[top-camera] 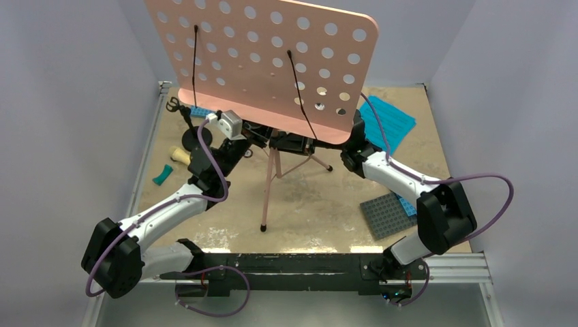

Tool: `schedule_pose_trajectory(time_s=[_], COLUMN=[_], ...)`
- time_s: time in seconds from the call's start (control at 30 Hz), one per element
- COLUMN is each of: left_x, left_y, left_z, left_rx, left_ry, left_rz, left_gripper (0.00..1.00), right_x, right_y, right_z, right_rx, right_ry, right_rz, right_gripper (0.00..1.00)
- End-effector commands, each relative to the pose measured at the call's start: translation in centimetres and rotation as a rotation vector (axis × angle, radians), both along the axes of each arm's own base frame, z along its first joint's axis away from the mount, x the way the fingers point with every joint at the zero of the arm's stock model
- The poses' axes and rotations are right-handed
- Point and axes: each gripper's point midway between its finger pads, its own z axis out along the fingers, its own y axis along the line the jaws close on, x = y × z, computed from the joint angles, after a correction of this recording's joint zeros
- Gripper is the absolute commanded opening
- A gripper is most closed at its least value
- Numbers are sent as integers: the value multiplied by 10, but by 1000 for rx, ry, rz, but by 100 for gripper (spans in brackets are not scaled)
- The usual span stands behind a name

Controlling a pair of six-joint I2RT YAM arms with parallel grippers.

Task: Pack up the instrument practice props

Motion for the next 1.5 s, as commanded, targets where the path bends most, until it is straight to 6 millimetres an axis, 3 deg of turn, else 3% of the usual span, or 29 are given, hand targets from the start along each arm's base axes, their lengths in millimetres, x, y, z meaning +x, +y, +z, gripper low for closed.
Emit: schedule_pose_trajectory(time_s=[0.0,0.07,0.13,0.2,0.3,0.37,0.43,0.57,0.77,0.9,1.03,1.3,1.47], left_x=[-5,-4,-5,-5,-4,-4,-4,-3,-2,-2,-1,-1,-2], left_y=[-12,-12,-12,-12,-12,-12,-12,-12,-13,-13,-14,-17,-18], left_z=[-46,-46,-46,-46,-48,-49,-49,-49,-48,-47,-47,-49,-49], left_rx=[98,97,97,99,102,103,103,105,102,100,98,103,103], left_ry=[107,109,108,109,113,115,114,112,112,112,114,118,118], left_rz=[-55,-56,-56,-55,-53,-51,-53,-49,-53,-50,-52,-61,-65], left_gripper=[0,0,0,0,0,0,0,0,0,0,0,0,0], right_x=[8,6,6,5,5,5,5,2,-7,-14,-16,-15,-11], right_y=[-13,-14,-15,-16,-16,-15,-14,-15,-15,-11,-8,0,2], right_z=[23,25,27,29,34,37,37,37,36,32,33,40,41], right_rx=[49,90,127,166,237,259,256,244,211,153,135,145,139], right_ry=[-105,-71,-28,6,50,63,70,83,110,128,139,145,143], right_rz=[-31,-22,-16,-9,16,35,39,45,59,65,65,81,73], right_gripper=[17,37,43,43,27,23,27,44,49,47,36,35,23])
